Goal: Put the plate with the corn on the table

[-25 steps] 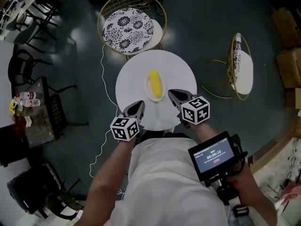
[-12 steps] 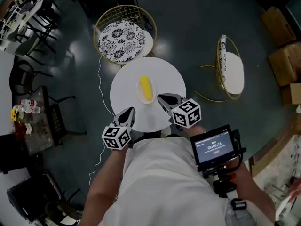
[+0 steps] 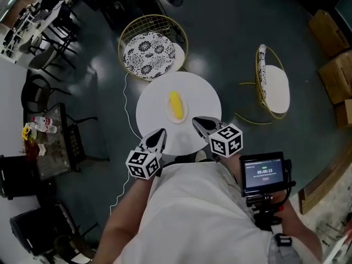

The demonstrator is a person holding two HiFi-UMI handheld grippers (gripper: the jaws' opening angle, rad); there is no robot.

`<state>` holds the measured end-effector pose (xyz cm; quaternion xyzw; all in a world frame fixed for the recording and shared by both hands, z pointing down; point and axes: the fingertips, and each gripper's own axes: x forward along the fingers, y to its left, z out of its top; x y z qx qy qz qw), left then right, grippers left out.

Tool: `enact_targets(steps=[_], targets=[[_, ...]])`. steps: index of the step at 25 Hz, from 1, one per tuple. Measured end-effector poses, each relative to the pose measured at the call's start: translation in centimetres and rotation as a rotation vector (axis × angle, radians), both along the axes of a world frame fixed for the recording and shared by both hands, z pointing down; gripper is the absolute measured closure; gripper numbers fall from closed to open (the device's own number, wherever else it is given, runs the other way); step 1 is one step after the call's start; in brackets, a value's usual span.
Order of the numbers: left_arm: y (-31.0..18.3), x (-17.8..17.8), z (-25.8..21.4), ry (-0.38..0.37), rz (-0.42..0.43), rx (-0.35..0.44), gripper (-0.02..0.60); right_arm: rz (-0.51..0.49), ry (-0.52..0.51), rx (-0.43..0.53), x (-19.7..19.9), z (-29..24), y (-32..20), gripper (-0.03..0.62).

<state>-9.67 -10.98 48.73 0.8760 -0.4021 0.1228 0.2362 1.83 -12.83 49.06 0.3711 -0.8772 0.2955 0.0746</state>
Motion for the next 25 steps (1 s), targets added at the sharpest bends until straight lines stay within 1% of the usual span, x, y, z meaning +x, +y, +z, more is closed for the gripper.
enact_targets(steps=[6,12,16,25], targets=[[1.3,0.9,0.5,0.006,0.004,-0.008,0.574,0.009,-0.010,-0.011,0.8,0.6,1.2,0.587],[2.0,0.7,0.6,0.000,-0.011,-0.013,0.574,0.008,-0.014,-0.004,0.7,0.3,1.7,0.588],[1.8,0.4,0.9,0.002,-0.022,-0.021,0.574,0.006,-0.018,-0.009,0.3,0.8,1.3,0.586],[0.4,-0.4,2.1,0.020,-0.037,-0.076,0.574,0.001,-0.002,-0.046,-1.2,1.8,-0.2,0.587]])
